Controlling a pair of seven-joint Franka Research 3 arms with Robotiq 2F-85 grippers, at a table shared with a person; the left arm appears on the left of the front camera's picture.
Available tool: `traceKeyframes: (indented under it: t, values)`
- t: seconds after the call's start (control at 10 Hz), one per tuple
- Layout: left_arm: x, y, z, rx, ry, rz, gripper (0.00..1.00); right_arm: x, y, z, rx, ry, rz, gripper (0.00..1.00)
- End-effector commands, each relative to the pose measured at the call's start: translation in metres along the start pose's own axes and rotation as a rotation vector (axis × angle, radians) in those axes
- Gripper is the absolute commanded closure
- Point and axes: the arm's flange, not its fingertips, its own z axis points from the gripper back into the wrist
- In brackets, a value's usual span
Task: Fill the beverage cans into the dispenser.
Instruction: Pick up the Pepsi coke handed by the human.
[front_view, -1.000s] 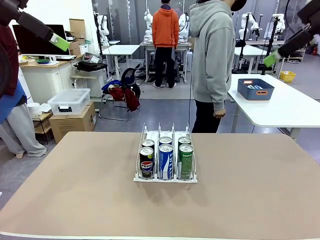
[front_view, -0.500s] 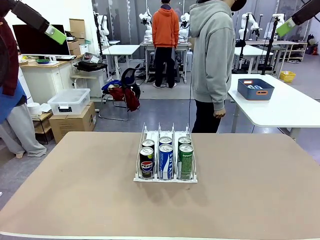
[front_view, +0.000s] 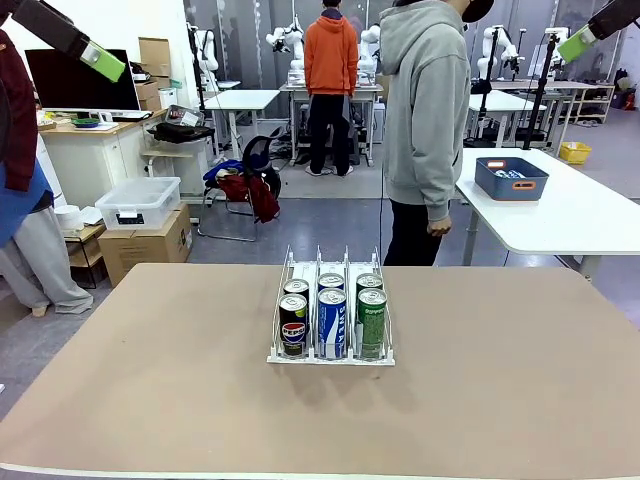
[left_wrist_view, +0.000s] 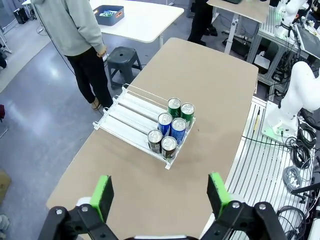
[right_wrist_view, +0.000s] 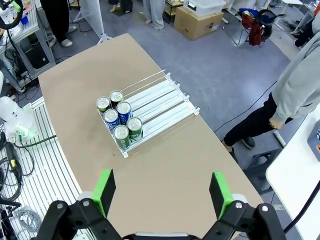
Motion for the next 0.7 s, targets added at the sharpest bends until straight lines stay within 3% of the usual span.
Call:
traceKeyframes:
  t: [0.0,0.6]
  values:
    - [-0.0005,0.0011,-0.0025,-0.004,0.004,0.007,0.00,0.0001,0.0003,-0.0006,0.005,-0.001,0.001,0.00]
    - [-0.0005,0.0011,-0.0025,-0.004,0.004,0.007,0.00,0.0001,0.0003,-0.0006,0.005,-0.001,0.001,0.00]
